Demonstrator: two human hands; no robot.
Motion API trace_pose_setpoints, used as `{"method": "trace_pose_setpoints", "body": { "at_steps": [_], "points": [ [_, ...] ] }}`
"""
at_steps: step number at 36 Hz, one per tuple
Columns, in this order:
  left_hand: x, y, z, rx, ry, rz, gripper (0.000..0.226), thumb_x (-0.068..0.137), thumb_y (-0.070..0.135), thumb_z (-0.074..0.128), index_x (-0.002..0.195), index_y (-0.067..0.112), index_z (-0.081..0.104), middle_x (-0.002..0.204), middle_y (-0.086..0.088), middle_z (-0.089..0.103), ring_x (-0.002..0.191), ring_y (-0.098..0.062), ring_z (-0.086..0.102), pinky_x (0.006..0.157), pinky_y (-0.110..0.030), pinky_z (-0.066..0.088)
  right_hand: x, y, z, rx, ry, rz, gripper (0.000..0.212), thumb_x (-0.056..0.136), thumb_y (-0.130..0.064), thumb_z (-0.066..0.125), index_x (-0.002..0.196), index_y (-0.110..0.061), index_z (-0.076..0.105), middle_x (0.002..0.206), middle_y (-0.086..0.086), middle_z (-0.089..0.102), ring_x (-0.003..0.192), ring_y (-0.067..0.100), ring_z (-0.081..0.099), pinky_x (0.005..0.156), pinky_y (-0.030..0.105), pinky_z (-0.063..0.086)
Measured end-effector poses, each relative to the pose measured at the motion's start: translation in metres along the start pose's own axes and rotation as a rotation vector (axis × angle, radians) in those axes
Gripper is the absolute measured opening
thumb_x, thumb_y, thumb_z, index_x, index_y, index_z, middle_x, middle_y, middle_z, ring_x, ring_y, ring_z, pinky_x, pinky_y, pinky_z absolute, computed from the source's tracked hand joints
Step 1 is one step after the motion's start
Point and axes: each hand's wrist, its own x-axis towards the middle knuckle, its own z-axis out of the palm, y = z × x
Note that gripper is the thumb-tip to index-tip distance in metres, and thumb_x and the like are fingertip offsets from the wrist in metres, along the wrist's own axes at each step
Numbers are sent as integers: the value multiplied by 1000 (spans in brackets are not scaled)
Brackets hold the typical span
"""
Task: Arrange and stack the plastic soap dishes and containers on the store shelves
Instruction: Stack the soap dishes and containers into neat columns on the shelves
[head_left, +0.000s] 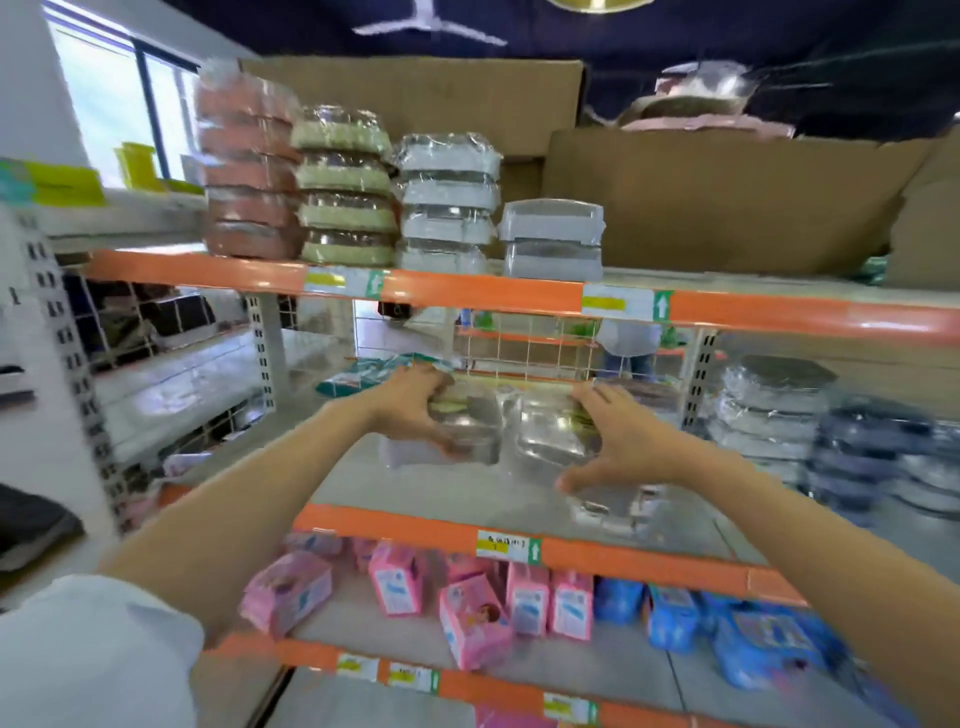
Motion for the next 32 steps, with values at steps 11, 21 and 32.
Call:
{"method": "trace_pose_setpoints", "body": {
  "at_steps": [11, 21, 32],
  "points": [
    [-42, 38, -121, -119, 208, 12, 82, 71, 42, 79, 137, 15, 39, 123, -1, 40, 109, -14, 39, 83, -17, 34, -17, -5, -94, 79, 202, -39, 107, 66, -58, 75, 148, -15, 21, 145, 3, 31, 132, 20, 30, 110, 38, 31],
    [2, 51, -191, -226, 448, 89, 98, 53, 55, 84, 134, 17, 45, 121, -2, 43, 104, -14, 48, 84, -22, 40, 45, 23, -154, -6, 382, 65, 102, 68, -63, 71, 147, -19, 22, 135, 10, 25, 131, 29, 19, 112, 45, 25],
    [91, 50, -255, -278, 616, 174, 70, 69, 41, 81, 126, 19, 47, 119, 7, 51, 102, -8, 50, 73, -15, 38, 154, 54, -212, 143, 472, 56, 96, 68, -62, 71, 146, -20, 33, 142, 8, 28, 133, 27, 27, 111, 42, 27]
  ]
}}
